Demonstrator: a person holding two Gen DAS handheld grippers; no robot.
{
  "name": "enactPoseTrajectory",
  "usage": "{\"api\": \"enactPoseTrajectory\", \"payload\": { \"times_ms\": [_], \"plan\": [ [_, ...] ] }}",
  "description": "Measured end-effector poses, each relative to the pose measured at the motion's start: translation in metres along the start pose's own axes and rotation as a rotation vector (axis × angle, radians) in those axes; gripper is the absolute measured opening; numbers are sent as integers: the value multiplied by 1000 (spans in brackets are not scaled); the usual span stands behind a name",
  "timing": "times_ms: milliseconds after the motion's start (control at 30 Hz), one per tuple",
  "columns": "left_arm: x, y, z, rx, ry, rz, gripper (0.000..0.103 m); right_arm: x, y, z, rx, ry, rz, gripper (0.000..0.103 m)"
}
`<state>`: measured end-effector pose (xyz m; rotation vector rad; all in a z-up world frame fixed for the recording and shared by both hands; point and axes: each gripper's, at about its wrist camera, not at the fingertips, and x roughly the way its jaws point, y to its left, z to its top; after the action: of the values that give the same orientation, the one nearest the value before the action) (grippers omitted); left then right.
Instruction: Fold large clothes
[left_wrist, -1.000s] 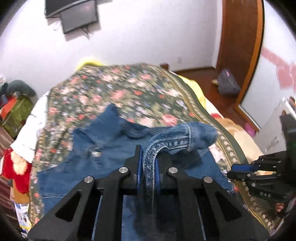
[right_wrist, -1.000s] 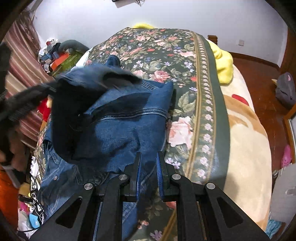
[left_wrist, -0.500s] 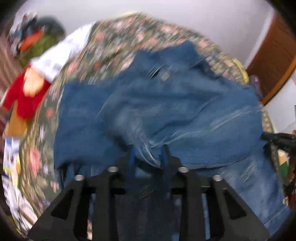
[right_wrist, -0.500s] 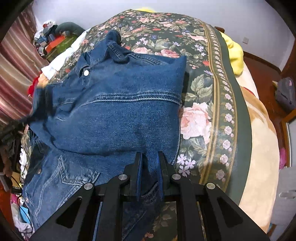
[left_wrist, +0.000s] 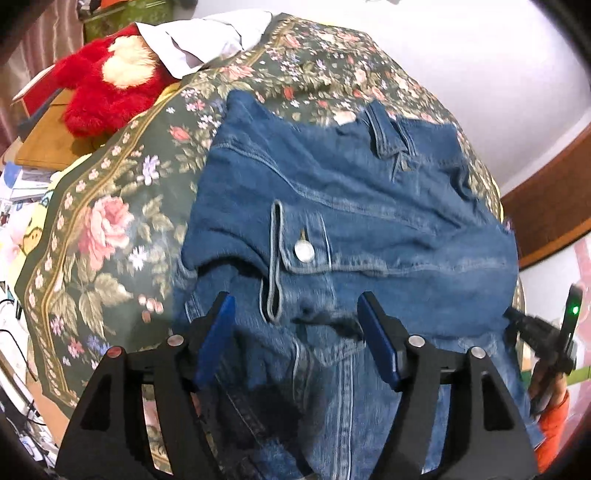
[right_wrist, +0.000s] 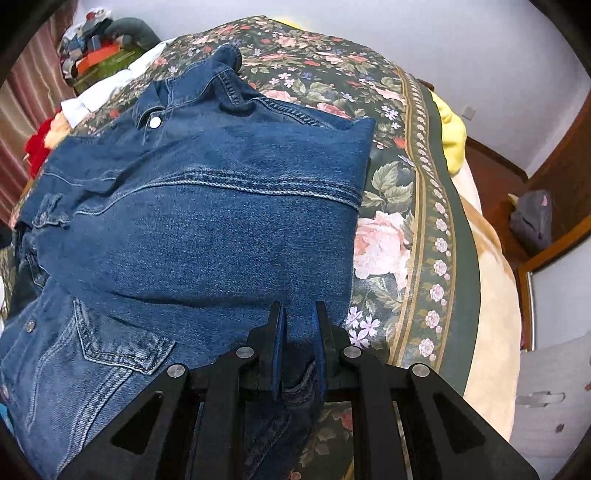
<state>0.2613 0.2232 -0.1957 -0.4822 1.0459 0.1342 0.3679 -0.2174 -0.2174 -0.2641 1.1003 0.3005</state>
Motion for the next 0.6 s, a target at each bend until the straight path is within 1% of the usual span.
{"api": "enactPoseTrajectory", "payload": {
  "times_ms": [67,200,267,300,333,367,433,533,600],
  "plan": [
    [11,2,13,-14,14,-20,70,1,-2,1,18,8,15,11],
    [44,15,33,-106,76,-69,70,0,-9,2,59,21,55,11],
    [63,19,40,-126,104,-29,70,-2,-11,3,75,33,76,11],
    [69,19,42,-124,106,-8,70,-4,-15,4,89,43,94,11],
    [72,17,43,-115,103,2,71,-5,-16,5,98,47,106,11],
    [72,14,42,-104,89,4,76,-7,-20,5,116,52,131,11],
    [73,6,38,-86,75,18,78,-10,-26,5,145,57,165,11],
    [75,-4,32,-36,123,26,78,-12,-35,5,190,69,211,11],
    [66,-2,24,-40,142,4,78,-15,-36,5,192,66,221,11]
  ]
}}
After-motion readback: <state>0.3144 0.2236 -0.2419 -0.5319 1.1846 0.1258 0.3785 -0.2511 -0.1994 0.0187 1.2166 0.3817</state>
